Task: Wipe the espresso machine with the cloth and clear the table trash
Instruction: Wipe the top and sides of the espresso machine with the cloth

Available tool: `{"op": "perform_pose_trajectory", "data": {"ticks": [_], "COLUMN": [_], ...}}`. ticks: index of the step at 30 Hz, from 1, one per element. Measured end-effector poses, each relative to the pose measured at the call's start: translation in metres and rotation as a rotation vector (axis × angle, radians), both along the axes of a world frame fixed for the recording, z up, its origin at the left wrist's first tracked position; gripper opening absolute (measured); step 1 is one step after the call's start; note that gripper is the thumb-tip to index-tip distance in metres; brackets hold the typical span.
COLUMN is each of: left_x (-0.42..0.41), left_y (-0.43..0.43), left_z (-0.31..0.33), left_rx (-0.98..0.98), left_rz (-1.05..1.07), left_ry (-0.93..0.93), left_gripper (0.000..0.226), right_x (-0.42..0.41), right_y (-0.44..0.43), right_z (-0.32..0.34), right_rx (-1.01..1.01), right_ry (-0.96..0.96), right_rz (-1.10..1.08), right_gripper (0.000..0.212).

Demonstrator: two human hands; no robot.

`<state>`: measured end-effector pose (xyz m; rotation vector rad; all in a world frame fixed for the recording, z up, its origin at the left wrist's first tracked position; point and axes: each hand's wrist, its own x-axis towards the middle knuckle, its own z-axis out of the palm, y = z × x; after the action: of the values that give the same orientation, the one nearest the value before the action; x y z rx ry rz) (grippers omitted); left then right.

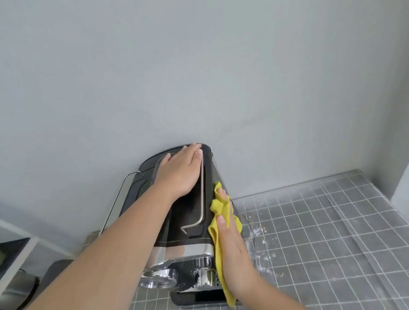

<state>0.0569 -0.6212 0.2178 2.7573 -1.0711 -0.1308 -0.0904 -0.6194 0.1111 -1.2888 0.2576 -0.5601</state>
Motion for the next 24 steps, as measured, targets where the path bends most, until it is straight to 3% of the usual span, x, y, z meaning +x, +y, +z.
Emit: {"op": "perform_pose_trajectory", "data": {"ticks": [8, 16, 21, 24], "left_x": [0.002, 0.007, 0.001, 0.000], "left_y": [-0.005, -0.020, -0.020, -0.019], "left_z": [-0.002, -0.001, 0.000, 0.001], "left_rx": [-0.050, -0.061, -0.123, -0.136], "left_rz": [0.013, 0.026, 0.026, 0.021], "left_ry": [-0.050, -0.038, 0.060, 0.095], "left_gripper": [0.044, 0.042, 0.043, 0.043], "right_x": [0.081, 0.015, 0.090, 0.092], "right_y": [-0.069, -0.010, -0.072, -0.075], "right_z": [0.014, -0.003, 0.005, -0.003], "right_rx": [0.020, -0.037, -0.009, 0.032], "right_ry": [0.082, -0.113, 0.026, 0.066], "right_rz": [-0.025, -0.018, -0.022, -0.016], "right_gripper": [0.063, 0.048, 0.060, 0.064]}}
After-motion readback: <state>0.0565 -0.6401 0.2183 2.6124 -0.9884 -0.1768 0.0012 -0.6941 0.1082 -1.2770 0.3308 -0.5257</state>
